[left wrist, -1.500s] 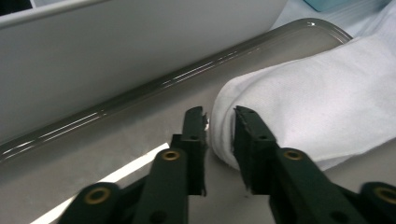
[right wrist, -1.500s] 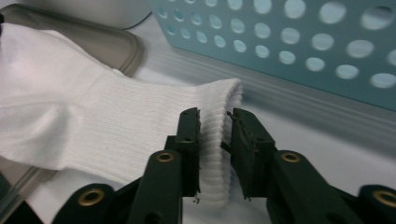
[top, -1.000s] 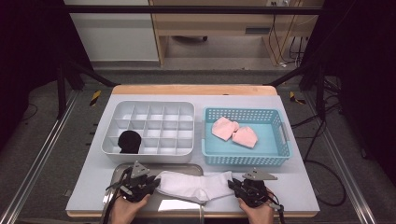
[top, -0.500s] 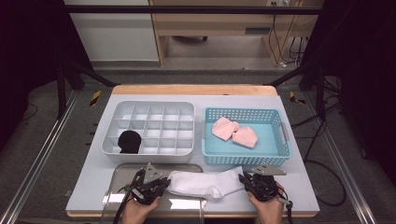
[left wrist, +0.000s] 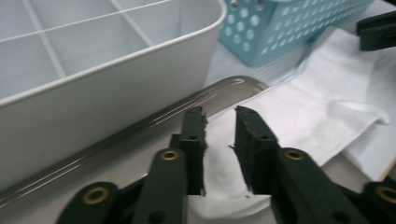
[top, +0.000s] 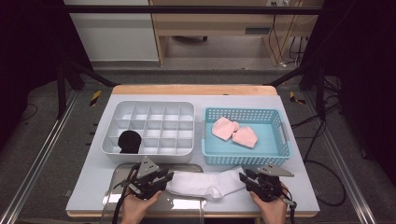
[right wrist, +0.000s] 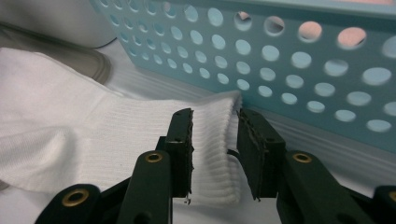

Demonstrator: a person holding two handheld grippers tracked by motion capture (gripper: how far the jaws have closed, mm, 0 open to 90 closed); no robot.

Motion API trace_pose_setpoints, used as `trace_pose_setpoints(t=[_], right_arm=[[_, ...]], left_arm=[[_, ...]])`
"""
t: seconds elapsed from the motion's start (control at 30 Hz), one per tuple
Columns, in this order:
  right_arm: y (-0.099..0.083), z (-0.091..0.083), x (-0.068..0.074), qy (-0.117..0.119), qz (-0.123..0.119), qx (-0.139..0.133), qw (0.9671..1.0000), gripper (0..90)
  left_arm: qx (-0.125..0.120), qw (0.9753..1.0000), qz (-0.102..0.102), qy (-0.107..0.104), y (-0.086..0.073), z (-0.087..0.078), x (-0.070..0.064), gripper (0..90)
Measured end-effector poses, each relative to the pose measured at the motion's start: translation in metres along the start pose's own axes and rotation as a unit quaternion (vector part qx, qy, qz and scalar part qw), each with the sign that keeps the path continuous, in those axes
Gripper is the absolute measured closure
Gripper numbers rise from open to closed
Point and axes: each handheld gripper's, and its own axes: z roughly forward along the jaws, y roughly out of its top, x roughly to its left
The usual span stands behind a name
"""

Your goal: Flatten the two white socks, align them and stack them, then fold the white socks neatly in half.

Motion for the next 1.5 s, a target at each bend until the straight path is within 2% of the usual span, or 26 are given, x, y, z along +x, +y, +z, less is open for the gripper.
trace_pose_setpoints(t=[0.17,0.23,0.27,0.3,0.47,0.63,0.83,1.0,1.1,1.17,1.27,1.33,1.4,1.43,1.5], right_arm=[[-0.003,-0.001,-0.001,0.003,0.001,0.005,1.0000,65.9],[-0.004,-0.001,-0.002,0.005,0.001,0.006,1.0000,65.5],[-0.005,-0.001,-0.003,0.005,0.000,0.005,1.0000,65.1],[-0.005,-0.002,-0.003,0.005,0.003,0.008,1.0000,65.0],[-0.009,-0.001,-0.004,0.008,0.009,0.012,0.9999,64.6],[-0.012,0.004,-0.002,0.007,0.004,0.031,0.9995,65.5],[-0.014,0.007,0.000,0.007,0.012,0.039,0.9991,71.5],[-0.013,0.006,0.002,0.008,0.020,0.043,0.9988,78.8],[-0.012,0.005,0.002,0.008,0.017,0.042,0.9989,80.0],[-0.009,0.000,0.001,0.023,0.024,0.028,0.9991,80.5],[-0.004,-0.010,0.002,0.043,0.018,0.001,0.9989,80.4],[0.001,-0.017,0.005,0.064,0.015,-0.019,0.9977,80.4],[0.003,-0.019,0.006,0.070,0.012,-0.024,0.9972,80.3],[0.009,-0.025,0.012,0.084,-0.003,-0.032,0.9959,80.2],[0.010,-0.025,0.013,0.087,-0.003,-0.033,0.9957,80.2]], left_arm=[[0.004,0.9998,0.016,-0.010,0.010,0.010,-0.015,84.3],[0.006,0.9998,0.017,-0.013,0.011,0.012,-0.018,87.5],[0.007,0.9995,0.021,-0.020,0.014,0.018,-0.025,88.7],[0.007,0.9995,0.021,-0.020,0.014,0.018,-0.025,88.8],[0.018,0.9983,0.037,-0.041,0.018,0.037,-0.045,89.1],[0.032,0.9966,0.045,-0.060,0.015,0.053,-0.057,89.2],[0.049,0.9944,0.052,-0.078,0.009,0.070,-0.065,89.2],[0.064,0.9930,0.061,-0.078,0.007,0.079,-0.070,89.2],[0.068,0.9927,0.064,-0.078,0.007,0.081,-0.072,89.2],[0.072,0.9921,0.067,-0.078,0.007,0.083,-0.073,89.2],[0.077,0.9915,0.068,-0.079,0.008,0.084,-0.074,89.2],[0.078,0.9914,0.071,-0.078,0.008,0.085,-0.075,89.2],[0.078,0.9912,0.073,-0.078,0.008,0.085,-0.075,89.2],[0.077,0.9914,0.071,-0.079,0.008,0.085,-0.075,89.1],[0.074,0.9917,0.067,-0.082,0.009,0.084,-0.074,88.6]])
